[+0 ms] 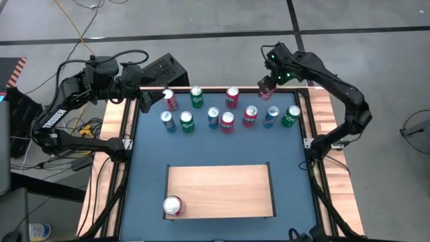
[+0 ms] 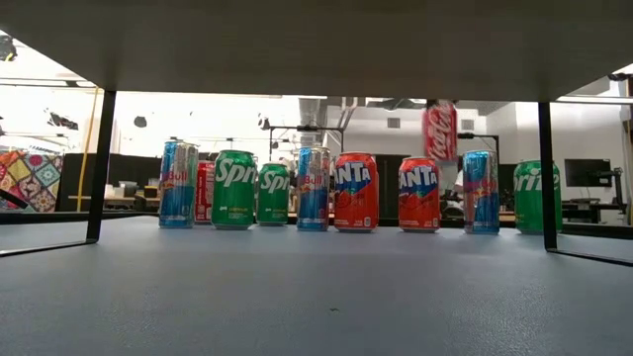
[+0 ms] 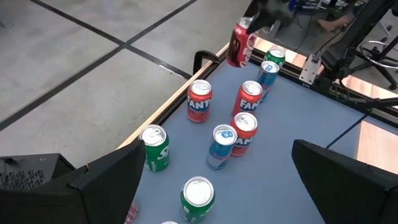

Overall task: Place canned beverage on shelf
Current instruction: Put the right red soda can on the shelf aligned with the other red soda can

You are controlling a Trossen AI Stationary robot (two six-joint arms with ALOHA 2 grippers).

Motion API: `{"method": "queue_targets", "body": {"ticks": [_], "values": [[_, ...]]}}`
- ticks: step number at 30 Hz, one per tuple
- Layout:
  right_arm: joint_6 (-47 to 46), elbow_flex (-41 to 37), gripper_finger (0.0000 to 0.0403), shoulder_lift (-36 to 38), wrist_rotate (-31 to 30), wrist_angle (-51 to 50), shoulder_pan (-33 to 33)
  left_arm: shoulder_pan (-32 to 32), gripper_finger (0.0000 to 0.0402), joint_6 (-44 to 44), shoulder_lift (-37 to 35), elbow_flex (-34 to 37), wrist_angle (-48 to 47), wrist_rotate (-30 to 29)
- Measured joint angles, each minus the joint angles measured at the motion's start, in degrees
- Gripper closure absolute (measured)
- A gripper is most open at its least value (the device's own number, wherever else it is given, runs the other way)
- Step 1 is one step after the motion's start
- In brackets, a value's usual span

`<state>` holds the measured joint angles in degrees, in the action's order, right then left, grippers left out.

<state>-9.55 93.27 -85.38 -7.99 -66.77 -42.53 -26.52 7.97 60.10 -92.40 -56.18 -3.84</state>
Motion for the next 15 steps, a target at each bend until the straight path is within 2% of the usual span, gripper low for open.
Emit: {"method": "queue_targets", "body": {"ticks": [7, 15], "values": [[-4.49, 7.45, 0.02, 0.0, -1.84, -4.25, 8.33, 0.0, 0.001, 0.63, 0.0, 0.0, 0.0, 0.0], [-10.83, 10.74, 0.02, 0.0, -2.76, -4.9, 20.97, 0.02, 0.001, 2.16, 0.0, 0.0, -0.02, 0.01]]}}
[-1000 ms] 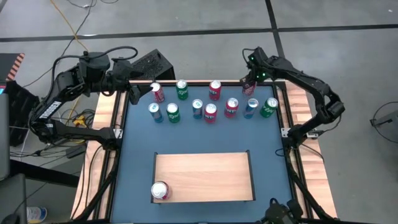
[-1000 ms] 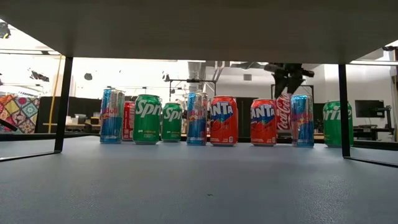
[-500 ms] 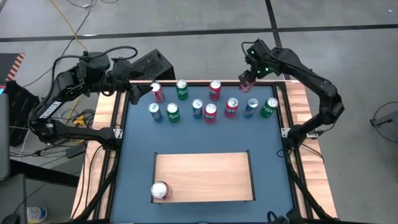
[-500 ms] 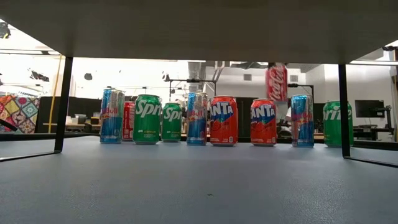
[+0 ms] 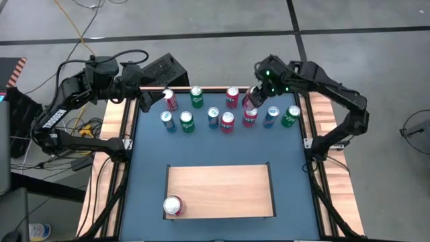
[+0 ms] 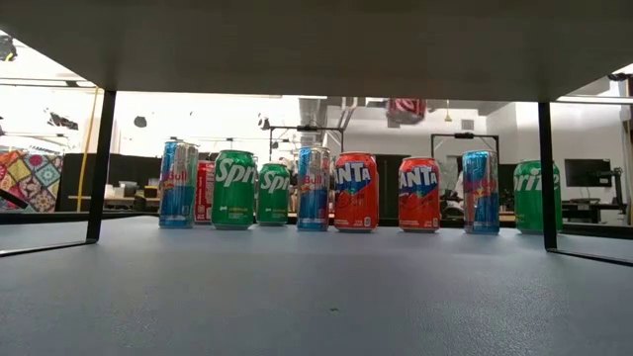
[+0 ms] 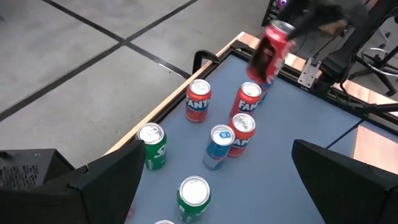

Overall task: Place canned beverage on shelf
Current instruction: Put the right red soda can on the shelf aligned with the other red soda can

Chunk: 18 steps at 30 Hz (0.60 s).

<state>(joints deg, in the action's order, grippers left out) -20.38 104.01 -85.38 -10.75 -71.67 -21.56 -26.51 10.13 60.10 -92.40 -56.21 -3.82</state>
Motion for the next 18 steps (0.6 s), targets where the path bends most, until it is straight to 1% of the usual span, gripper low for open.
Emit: {"method": "queue_targets", "body": {"ticks": [9, 15, 18], "values": [[-7.39, 0.15, 0.02, -0.1, -1.57, 2.6, 13.12, 0.01, 0.001, 1.7, 0.0, 0.0, -0.06, 0.01], [-12.17, 0.17, 0.02, -0.17, -1.72, 7.46, 20.15, 0.01, 0.001, 1.7, 0.0, 0.0, -0.98, 0.01], [-14.96, 0.17, 0.02, -0.17, -3.25, 8.73, 22.83, 0.01, 0.001, 1.44, 0.0, 0.0, -1.54, 0.02]]}}
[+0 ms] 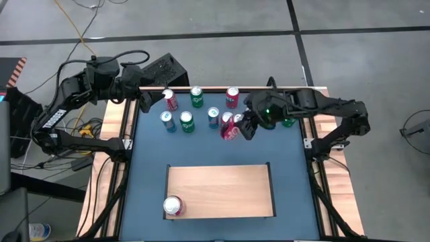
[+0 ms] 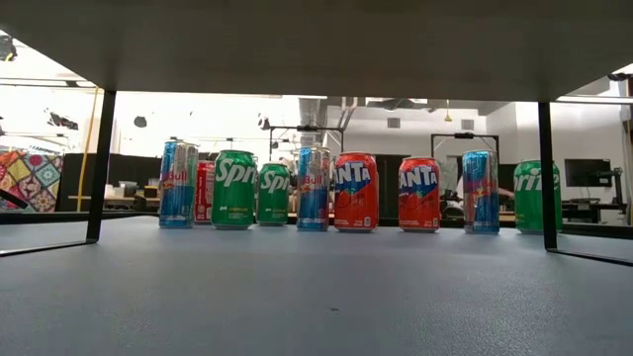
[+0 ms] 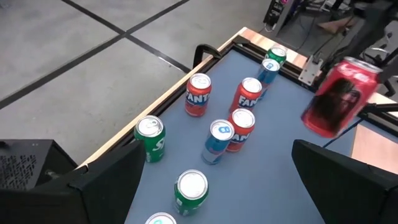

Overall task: Place canned beverage on shelf
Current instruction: Put the right red soda can on the shelf aligned with the other red soda can

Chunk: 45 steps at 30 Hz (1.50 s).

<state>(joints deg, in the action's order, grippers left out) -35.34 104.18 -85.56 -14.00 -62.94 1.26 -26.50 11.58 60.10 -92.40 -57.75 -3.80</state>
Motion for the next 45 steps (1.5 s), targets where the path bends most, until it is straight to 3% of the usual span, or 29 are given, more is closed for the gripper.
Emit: {"method": "queue_targets", "body": {"ticks": [9, 12, 19, 23, 29, 45], "values": [[-5.07, 1.61, 0.02, -4.72, -2.15, 6.1, 5.45, 0.02, 0.001, -1.48, -0.36, 0.0, -2.04, 1.49], [-5.13, 7.63, 0.02, -9.25, -1.84, 4.29, 6.28, 0.03, 0.001, -1.5, -0.92, 0.02, -2.44, 2.07], [-1.7, 31.1, 0.02, -23.28, -3.03, -5.16, 8.37, 0.0, 0.001, -1.62, -3.46, 0.02, -2.44, 2.06], [-3.1, 24.82, 0.02, -22.32, -0.35, 1.33, 9.26, 0.0, 0.001, -1.91, -4.86, 0.02, -2.65, 1.94], [-1.97, 26.27, 0.02, -24.71, -3.27, 1.29, 11.42, 0.0, 0.001, -1.78, -5.97, 0.02, -2.89, 1.53], [4.88, 26.14, 0.02, -28.79, -3.93, -0.31, 16.52, 0.02, 0.001, -1.27, -6.12, 0.02, -4.75, 1.48]]}}
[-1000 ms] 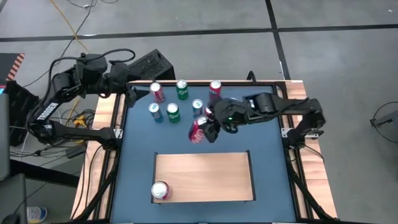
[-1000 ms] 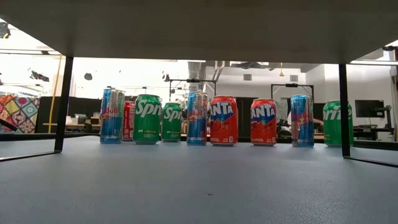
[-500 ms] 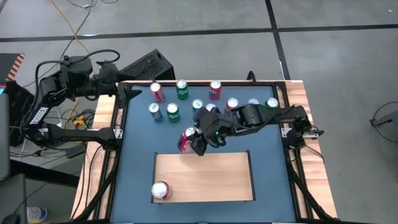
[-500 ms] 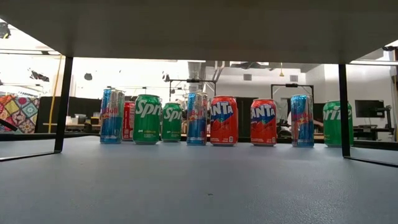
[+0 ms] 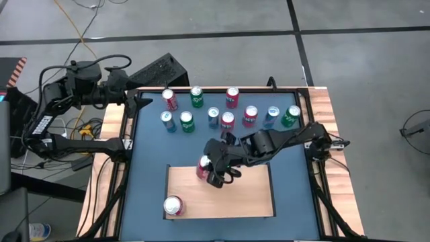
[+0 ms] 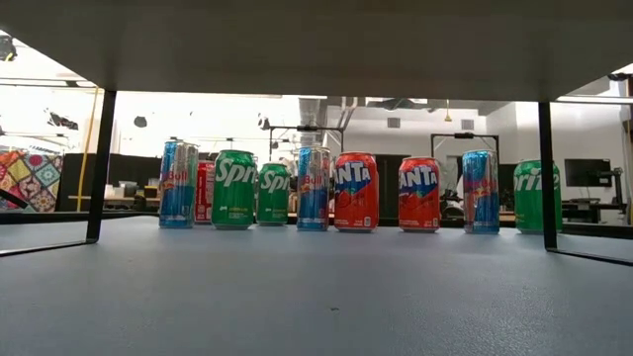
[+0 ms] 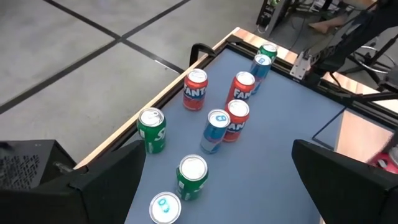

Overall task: Place canned beverage on shelf
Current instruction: Put the right red soda can on the shelf aligned with the other red soda can

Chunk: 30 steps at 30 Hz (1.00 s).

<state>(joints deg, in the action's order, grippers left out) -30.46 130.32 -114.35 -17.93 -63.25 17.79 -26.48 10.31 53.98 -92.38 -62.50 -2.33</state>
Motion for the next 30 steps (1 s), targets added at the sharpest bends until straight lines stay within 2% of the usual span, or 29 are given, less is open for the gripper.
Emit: {"method": "queue_targets", "body": {"ticks": [20, 30], "values": [[5.28, 0.0, 0.0199, -0.47, 1.03, -1.6, 1.8, 0.0, 0.001, 1.35, 0.0, 0.0, -0.07, 0.04], [7.17, 0.13, 0.0199, -0.4, 1.49, -8.53, 1.94, 0.0, 0.001, 1.13, 0.0, 0.0, -0.17, 0.04]]}}
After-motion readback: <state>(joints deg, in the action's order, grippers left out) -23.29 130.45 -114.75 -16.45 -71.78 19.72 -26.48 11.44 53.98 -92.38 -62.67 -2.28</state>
